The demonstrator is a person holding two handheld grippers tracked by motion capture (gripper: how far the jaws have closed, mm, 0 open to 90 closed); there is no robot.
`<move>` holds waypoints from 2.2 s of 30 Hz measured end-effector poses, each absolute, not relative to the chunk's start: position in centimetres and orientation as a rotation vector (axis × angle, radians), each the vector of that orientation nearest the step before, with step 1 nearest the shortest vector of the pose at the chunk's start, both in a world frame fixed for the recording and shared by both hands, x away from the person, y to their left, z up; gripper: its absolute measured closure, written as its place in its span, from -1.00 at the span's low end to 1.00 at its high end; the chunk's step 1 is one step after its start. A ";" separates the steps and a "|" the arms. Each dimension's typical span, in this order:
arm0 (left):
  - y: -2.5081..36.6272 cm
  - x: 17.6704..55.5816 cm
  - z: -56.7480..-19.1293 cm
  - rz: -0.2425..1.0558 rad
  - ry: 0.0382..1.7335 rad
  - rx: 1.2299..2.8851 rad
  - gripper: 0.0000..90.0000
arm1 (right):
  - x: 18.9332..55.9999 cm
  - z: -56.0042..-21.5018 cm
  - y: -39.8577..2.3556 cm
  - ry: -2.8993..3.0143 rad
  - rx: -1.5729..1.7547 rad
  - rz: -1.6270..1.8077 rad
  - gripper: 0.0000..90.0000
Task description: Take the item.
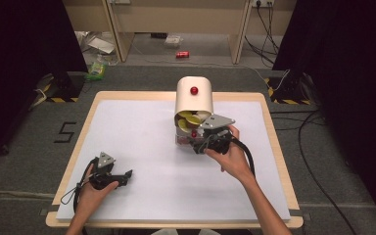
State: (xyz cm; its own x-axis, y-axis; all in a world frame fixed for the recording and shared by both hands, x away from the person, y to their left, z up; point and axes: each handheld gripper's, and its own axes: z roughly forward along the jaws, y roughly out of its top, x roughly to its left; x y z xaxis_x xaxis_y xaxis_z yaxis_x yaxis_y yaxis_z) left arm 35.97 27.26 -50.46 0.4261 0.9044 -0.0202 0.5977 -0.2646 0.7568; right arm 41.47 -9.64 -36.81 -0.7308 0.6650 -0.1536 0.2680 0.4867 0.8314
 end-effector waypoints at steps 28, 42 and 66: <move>27.3 36.0 -50.5 0.556 1.267 1.976 -0.70 | 38.2 -37.8 -10.5 2.277 0.730 1.218 -0.41; 27.3 36.0 -50.5 0.556 1.267 1.976 -0.70 | 37.2 -37.9 -10.7 2.282 0.723 1.205 -0.41; 27.3 36.0 -50.5 0.555 1.267 1.976 -0.70 | 35.9 -38.2 -10.7 2.322 0.711 1.188 -0.39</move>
State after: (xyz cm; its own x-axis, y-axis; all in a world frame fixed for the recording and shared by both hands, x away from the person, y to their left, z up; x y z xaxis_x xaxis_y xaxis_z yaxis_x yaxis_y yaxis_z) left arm 35.97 27.26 -50.46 0.4261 0.9044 -0.0208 0.5976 -0.2641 0.7571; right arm 35.88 -10.74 -38.23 -0.7739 0.6168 -0.1439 0.2441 0.5002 0.8308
